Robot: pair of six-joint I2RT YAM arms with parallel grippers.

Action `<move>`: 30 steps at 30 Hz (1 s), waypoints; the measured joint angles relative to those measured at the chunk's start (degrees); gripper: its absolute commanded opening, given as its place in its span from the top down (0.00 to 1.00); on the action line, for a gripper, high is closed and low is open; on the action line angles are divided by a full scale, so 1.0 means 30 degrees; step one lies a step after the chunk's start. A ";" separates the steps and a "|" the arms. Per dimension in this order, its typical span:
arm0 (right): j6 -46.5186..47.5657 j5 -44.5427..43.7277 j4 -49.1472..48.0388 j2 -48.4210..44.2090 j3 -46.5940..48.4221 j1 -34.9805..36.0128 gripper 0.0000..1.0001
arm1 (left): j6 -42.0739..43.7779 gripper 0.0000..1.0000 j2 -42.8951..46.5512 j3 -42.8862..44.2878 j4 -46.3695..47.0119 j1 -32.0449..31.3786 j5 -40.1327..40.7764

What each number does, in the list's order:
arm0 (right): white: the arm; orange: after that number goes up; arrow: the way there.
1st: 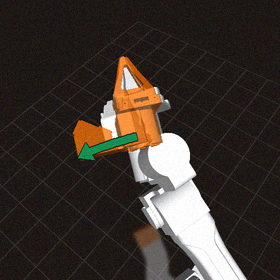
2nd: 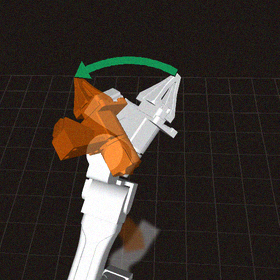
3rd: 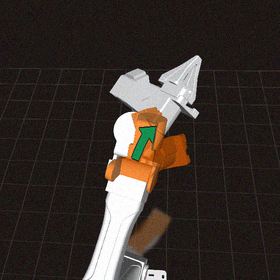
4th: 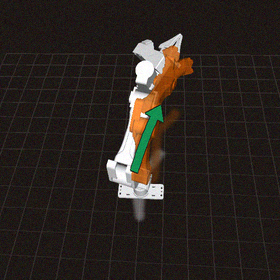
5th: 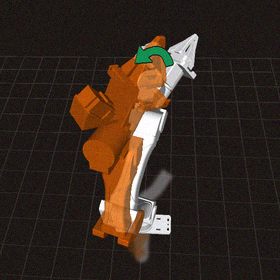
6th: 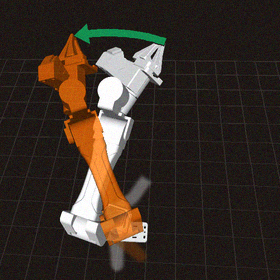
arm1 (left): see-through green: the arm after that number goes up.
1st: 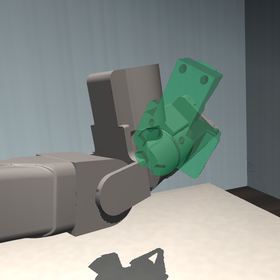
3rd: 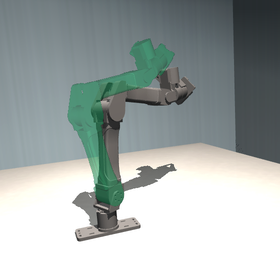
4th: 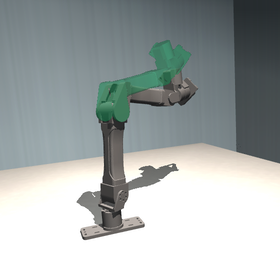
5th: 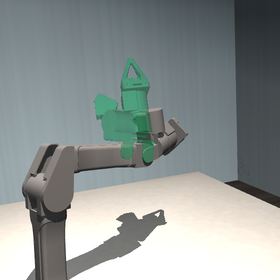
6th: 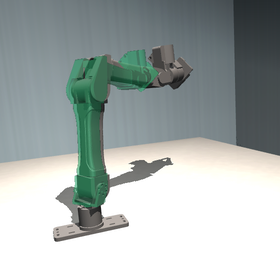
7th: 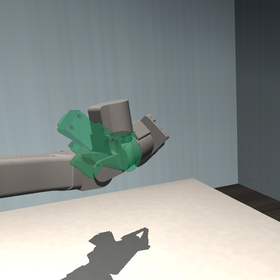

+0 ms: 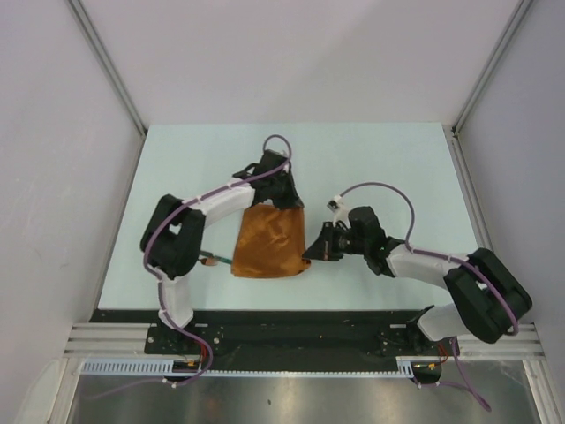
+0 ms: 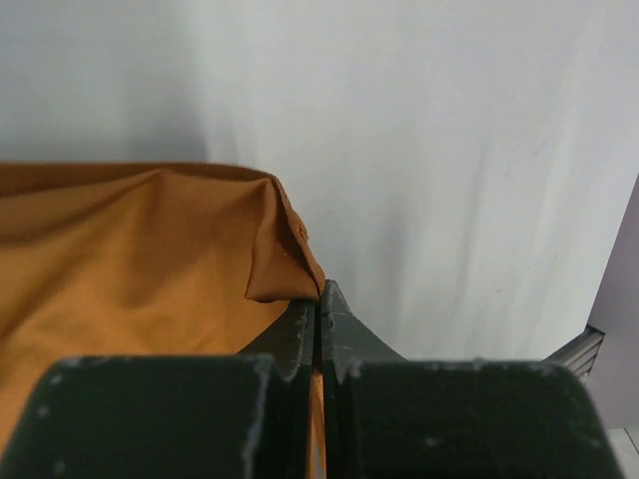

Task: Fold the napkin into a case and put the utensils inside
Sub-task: Turn over the upper triangle folded napkin at the center of the board.

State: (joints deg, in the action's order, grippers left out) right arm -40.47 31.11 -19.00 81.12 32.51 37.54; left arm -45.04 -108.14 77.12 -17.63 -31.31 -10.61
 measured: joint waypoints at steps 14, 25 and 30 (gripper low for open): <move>0.0058 -0.1399 0.1020 -0.4838 -0.5311 -0.3257 1.00 | -0.0342 1.00 -0.5406 0.4335 0.1851 -0.3526 -0.0255; -0.0510 -0.2280 0.2616 -0.6455 -0.6674 -0.4721 0.79 | -0.0262 0.66 -0.6929 0.6156 0.1953 -0.4167 0.0000; -0.0933 -0.2310 0.4889 -0.7643 -0.6885 -0.4838 0.55 | 0.0313 0.43 -0.7286 0.7402 0.2047 -0.4080 0.0481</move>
State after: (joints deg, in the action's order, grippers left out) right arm -43.27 24.18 -4.34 58.19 11.86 23.03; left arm -44.10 -129.99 99.33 -11.49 -43.55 -9.17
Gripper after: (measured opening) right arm 0.328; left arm 0.463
